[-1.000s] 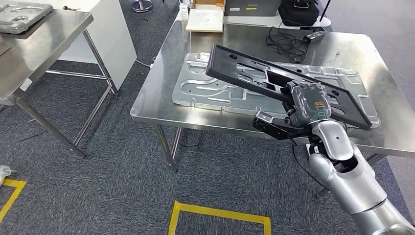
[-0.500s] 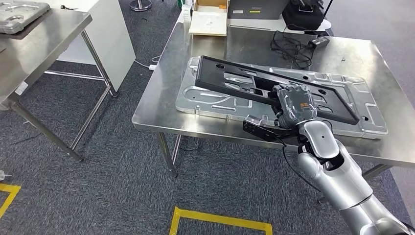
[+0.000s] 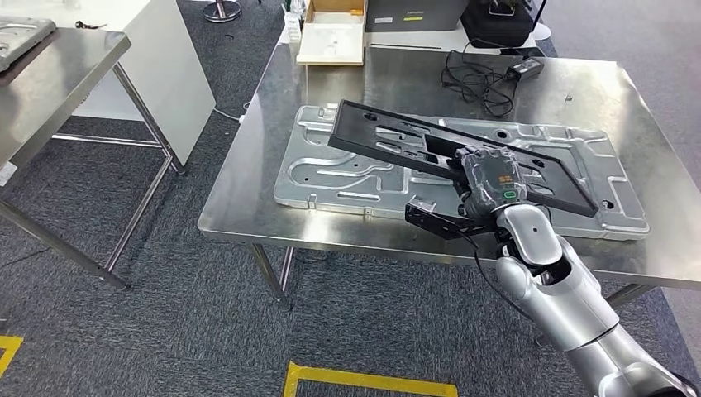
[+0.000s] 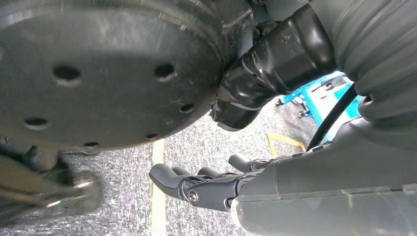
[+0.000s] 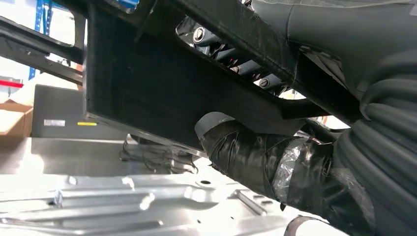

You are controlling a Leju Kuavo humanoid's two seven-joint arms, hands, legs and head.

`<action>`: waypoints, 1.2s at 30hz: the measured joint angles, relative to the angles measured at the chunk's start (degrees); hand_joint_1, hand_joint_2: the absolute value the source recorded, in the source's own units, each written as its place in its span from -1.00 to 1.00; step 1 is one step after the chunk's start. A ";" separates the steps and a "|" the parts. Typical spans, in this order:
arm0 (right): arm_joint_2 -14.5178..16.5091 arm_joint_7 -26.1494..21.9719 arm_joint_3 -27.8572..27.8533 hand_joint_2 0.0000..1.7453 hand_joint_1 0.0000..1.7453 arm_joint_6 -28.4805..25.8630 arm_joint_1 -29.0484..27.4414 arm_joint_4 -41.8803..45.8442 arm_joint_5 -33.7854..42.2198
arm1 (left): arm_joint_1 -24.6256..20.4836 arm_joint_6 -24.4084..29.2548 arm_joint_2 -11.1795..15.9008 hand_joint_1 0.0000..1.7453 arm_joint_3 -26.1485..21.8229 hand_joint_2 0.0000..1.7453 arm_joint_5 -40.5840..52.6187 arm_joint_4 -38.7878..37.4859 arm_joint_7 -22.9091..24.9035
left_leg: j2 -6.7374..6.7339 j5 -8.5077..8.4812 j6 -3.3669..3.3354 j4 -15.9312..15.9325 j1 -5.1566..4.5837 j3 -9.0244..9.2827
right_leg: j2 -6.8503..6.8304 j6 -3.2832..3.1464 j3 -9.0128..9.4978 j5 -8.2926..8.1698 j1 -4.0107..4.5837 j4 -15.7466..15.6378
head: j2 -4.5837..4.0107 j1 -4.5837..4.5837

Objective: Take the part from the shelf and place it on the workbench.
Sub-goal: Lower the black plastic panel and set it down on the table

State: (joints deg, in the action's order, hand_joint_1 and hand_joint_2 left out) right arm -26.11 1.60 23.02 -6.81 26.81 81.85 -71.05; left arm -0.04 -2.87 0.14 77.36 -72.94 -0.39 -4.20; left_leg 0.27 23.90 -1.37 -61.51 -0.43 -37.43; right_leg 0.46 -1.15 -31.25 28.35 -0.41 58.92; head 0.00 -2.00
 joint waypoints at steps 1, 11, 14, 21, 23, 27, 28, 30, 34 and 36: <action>0.09 0.01 0.08 1.00 1.00 0.04 0.08 -0.10 -0.04 | 0.02 0.02 0.01 -1.00 -0.03 1.00 0.00 -0.02 0.03 | 0.06 -0.19 -0.22 1.52 -0.14 0.48 | 0.09 0.18 0.04 0.21 0.02 0.02 | 0.00 -0.01; 0.64 0.04 1.11 1.00 1.00 0.95 -0.01 -2.09 -1.14 | 0.07 0.16 -0.40 -1.00 -0.49 1.00 -0.26 -0.07 0.40 | 0.10 1.38 -1.96 4.48 0.26 4.42 | -0.13 2.98 -8.46 5.99 -0.57 14.44 | 0.00 -0.05; 1.01 0.40 1.72 1.00 1.00 1.10 -0.42 -3.56 -2.03 | 0.17 -0.32 -0.42 -1.00 -0.74 1.00 -1.00 -0.07 -0.06 | 0.23 3.01 -1.61 4.08 0.36 6.19 | -0.37 3.12 -8.20 -0.71 -0.92 8.88 | 0.00 -0.06; 2.01 0.79 2.79 1.00 1.00 0.88 -0.87 -6.11 -2.86 | 0.60 -1.07 -0.31 -1.00 -1.97 1.00 -1.93 -0.23 -0.95 | 0.24 4.51 -0.76 3.35 -0.07 6.80 | -0.28 1.86 -4.87 -3.53 -0.53 0.52 | 0.00 -0.03; 2.19 0.81 2.96 0.50 0.50 0.87 -0.89 -6.62 -2.99 | 0.55 -1.00 -0.30 -1.00 -2.01 1.00 -1.78 -0.26 -0.85 | 0.20 4.68 -0.68 3.79 -0.05 7.13 | -0.23 1.55 -4.80 -3.29 -0.48 0.51 | 0.00 -0.03; 2.48 0.85 3.14 -1.00 -1.00 0.88 -0.82 -7.36 -3.16 | 0.52 -0.96 -0.30 -1.00 -2.08 1.00 -1.66 -0.27 -0.49 | 0.18 4.91 -0.55 4.32 0.03 7.45 | -0.24 1.24 -4.70 -3.09 -0.36 0.51 | 0.00 -0.03; 2.51 0.94 3.15 -1.00 -1.00 0.96 -0.79 -7.52 -3.28 | 0.51 -0.97 -0.30 -1.00 -2.12 1.00 -1.68 -0.27 -0.22 | 0.18 4.91 -0.53 4.36 0.04 7.47 | -0.24 1.21 -4.65 -3.07 -0.33 0.52 | 0.00 -0.03; 2.56 1.30 3.16 -1.00 -1.00 1.32 -0.75 -7.97 -3.56 | 0.50 -1.04 -0.30 -1.00 -2.34 1.00 -2.08 -0.28 0.20 | 0.17 4.87 -0.42 4.39 0.06 7.50 | -0.25 1.18 -4.58 -3.06 -0.30 0.53 | 0.00 -0.03; 2.57 1.82 3.16 -1.00 -1.00 1.73 -0.71 -8.96 -3.92 | 0.60 -1.13 -0.33 -1.00 -3.17 1.00 -2.99 -0.28 0.25 | 0.16 4.85 -0.09 4.41 0.08 7.64 | -0.26 1.14 -4.42 -3.09 -0.30 0.56 | 0.00 -0.03; 2.57 1.84 3.16 -1.00 -1.00 1.74 -0.68 -9.33 -3.96 | 0.59 -1.14 -0.36 -1.00 -3.38 1.00 -3.16 -0.28 0.25 | 0.16 4.85 -0.08 4.41 0.09 7.73 | -0.26 1.14 -4.31 -3.10 -0.31 0.56 | 0.00 -0.03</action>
State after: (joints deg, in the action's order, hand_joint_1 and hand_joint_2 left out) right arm -23.54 3.43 26.18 -5.07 26.13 72.52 -75.01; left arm 0.55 -4.01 -0.21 73.99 -76.10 -0.67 -3.96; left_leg 0.43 28.75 -1.45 -57.10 -0.34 -29.70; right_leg 0.20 -0.01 -35.57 25.25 -0.72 59.48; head 0.00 -2.03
